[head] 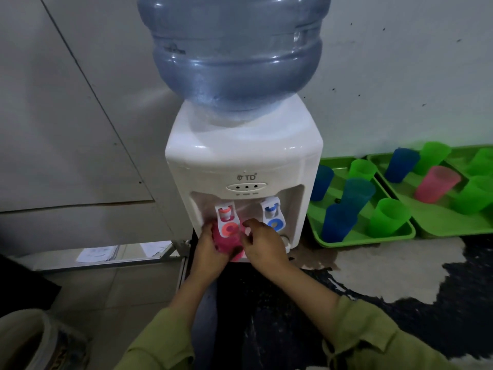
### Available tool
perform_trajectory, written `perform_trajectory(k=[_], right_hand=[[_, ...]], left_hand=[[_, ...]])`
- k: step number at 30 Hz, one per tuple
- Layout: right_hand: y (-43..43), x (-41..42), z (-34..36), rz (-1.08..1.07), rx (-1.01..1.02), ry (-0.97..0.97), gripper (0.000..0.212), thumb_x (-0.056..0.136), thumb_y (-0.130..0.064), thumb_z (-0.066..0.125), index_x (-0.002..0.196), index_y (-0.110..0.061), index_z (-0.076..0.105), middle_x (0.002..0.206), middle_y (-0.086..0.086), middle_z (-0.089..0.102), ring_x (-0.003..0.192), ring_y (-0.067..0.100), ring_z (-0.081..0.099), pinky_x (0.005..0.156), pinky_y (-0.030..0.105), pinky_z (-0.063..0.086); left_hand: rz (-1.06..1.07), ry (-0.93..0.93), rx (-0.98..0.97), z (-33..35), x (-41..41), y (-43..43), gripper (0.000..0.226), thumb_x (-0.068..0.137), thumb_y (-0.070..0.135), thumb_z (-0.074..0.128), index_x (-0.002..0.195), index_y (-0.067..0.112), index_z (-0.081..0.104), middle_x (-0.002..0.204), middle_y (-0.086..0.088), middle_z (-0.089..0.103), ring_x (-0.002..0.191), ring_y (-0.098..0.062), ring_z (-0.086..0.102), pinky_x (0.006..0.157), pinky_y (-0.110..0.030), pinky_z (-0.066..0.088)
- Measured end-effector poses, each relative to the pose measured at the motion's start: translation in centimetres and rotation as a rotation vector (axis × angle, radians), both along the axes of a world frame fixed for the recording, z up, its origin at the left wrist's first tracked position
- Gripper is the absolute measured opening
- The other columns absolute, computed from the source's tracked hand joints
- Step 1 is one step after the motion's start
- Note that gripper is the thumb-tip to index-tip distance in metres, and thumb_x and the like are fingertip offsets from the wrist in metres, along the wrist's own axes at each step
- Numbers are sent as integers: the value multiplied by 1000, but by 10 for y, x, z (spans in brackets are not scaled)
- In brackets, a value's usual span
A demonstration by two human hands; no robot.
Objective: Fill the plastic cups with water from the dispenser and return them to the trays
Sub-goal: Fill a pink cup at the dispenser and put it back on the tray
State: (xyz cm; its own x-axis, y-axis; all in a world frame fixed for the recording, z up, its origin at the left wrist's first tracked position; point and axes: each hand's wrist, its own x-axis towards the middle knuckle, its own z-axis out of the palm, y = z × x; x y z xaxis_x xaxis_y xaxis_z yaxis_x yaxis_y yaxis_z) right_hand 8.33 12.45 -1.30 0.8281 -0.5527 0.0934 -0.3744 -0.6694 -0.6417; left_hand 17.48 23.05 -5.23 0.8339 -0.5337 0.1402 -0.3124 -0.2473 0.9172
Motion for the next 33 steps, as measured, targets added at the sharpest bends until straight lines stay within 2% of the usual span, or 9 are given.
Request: perform_trajectory(k=[2,7,13,18,22,24,28,30,33], right_hand=[[-2,10,7,-21,78,47,36,92,-44,48,105,-12,58,98,9,67,90,26,62,72,31,48],[-13,19,15,-2,193,125,17,89,-24,55,95,-12,65,101,8,68,92,22,62,66,24,38],[-8,8,34,60,243,165,26,81,-22,54,58,-17,45,62,-3,47,58,11,45,50,24,31],[-5,-1,64,48,519,102,23,85,-22,53,63,-14,51,59,0,49,49,13,42,46,22,33],[-5,-1,81,17,713,-17,17,88,-20,54,82,-6,63,57,2,49,39,10,37,39,20,28],[-5,-4,80,22,680,-7,21,89,-23,53,85,-5,64,57,1,53,39,10,42,40,21,32],[-12,-15,64,-35,553,12,19,89,-22,47,85,-11,62,64,1,60,49,14,54,47,24,43],[-17,-23,54,-87,420,-28,20,90,-23,48,86,-9,62,71,4,63,59,18,58,57,29,48],[-28,-37,43,-235,182,-139,12,89,-27,55,85,-16,55,75,-4,57,70,15,54,62,26,38]], left_hand=[[8,-6,15,0,2,-2,63,56,8,84,103,28,47,87,20,61,78,20,58,61,2,40],[22,3,39,1,2,-4,59,60,7,84,103,22,47,93,10,61,75,10,57,61,1,40],[6,3,-19,4,-2,-3,65,59,3,85,110,18,47,95,12,58,83,12,52,66,3,38],[-30,39,-45,1,0,-3,61,60,-5,82,112,6,53,103,-2,62,91,-5,59,82,-17,50],[-39,32,-44,1,0,-2,73,61,-3,82,124,3,45,116,-8,58,100,-14,57,78,-4,42],[-44,36,-41,1,1,-2,75,61,-5,82,126,3,44,119,-11,58,102,-15,57,82,-7,44],[-57,9,-15,2,2,-4,77,60,0,84,126,3,44,121,-14,57,110,-26,56,97,-36,45],[-24,-61,43,1,1,-4,76,60,8,85,125,8,45,119,-9,57,107,-21,55,91,-28,41],[3,-70,77,1,1,-4,77,61,10,84,126,8,44,120,-10,56,107,-23,56,89,-25,38]])
